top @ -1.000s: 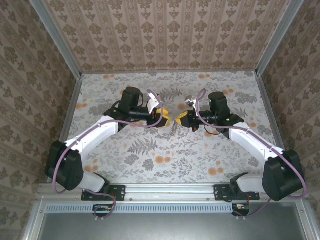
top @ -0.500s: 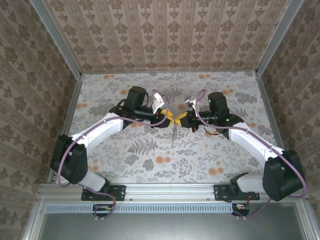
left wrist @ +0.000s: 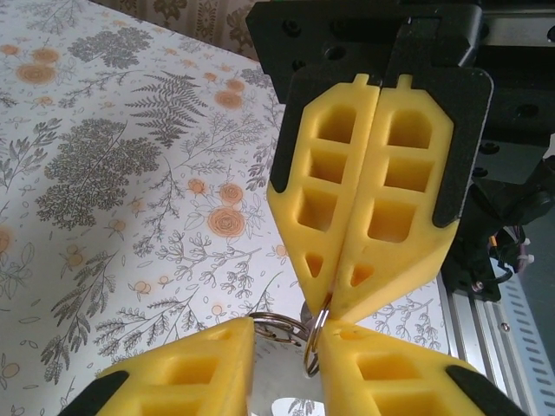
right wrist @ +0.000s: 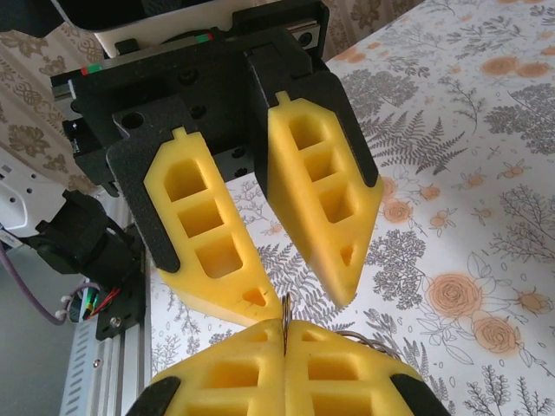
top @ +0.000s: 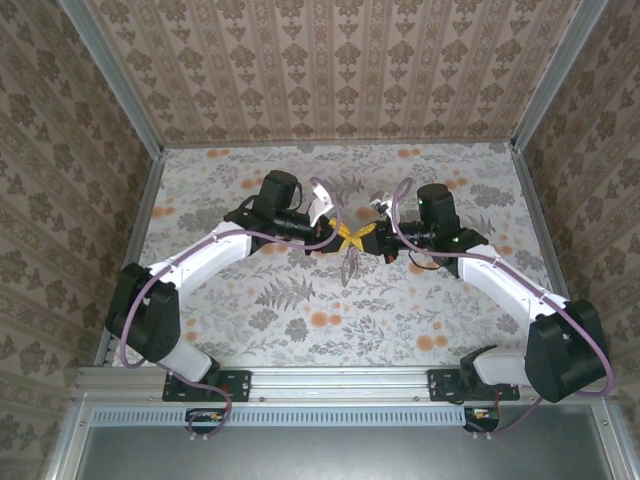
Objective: Put the keys on the keyring
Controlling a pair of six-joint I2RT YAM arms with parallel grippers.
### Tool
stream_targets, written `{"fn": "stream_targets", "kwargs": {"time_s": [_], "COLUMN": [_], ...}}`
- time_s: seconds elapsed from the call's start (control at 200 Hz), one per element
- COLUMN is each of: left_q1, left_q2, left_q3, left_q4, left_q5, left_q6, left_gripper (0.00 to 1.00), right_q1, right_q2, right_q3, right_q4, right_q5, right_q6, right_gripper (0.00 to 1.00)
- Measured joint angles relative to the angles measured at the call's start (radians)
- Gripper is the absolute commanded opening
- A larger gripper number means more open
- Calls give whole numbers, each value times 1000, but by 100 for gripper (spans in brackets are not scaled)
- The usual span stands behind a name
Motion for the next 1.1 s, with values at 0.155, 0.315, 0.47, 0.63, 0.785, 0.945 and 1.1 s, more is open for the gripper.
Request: {"fn": "stream_targets", "kwargs": {"time_s": [0.155, 0.315, 0.47, 0.63, 0.785, 0.945, 1.1], "left_q1": [-6, -6, -6, -13, -39, -45, -42], "left_q2": [10, 11, 12, 4, -25, -42, -55], "left_q3": [8, 8, 7, -42, -126, -154, -159], "left_q4": [-4, -3, 7, 119, 233, 302, 350], "left_q5": [22, 31, 32, 3, -51, -87, -92], "left_q6": [3, -1, -13, -58, -95, -119, -137], "left_gripper": [5, 0, 0, 0, 0, 0, 0], "right_q1": [-6, -8, -10, -20, -38, -51, -52], "right_q2": [0, 0, 0, -1, -49, -138, -168], "right_q3": [0, 0, 0, -25, -102, -190, -263], "right_q4": [-2, -3, 1, 58, 163, 277, 339], "right_q5": [9, 11, 13, 47, 87, 139, 188], "right_q6": [1, 2, 17, 76, 156, 241, 287], "right_gripper": [0, 0, 0, 43, 55, 58, 59]}}
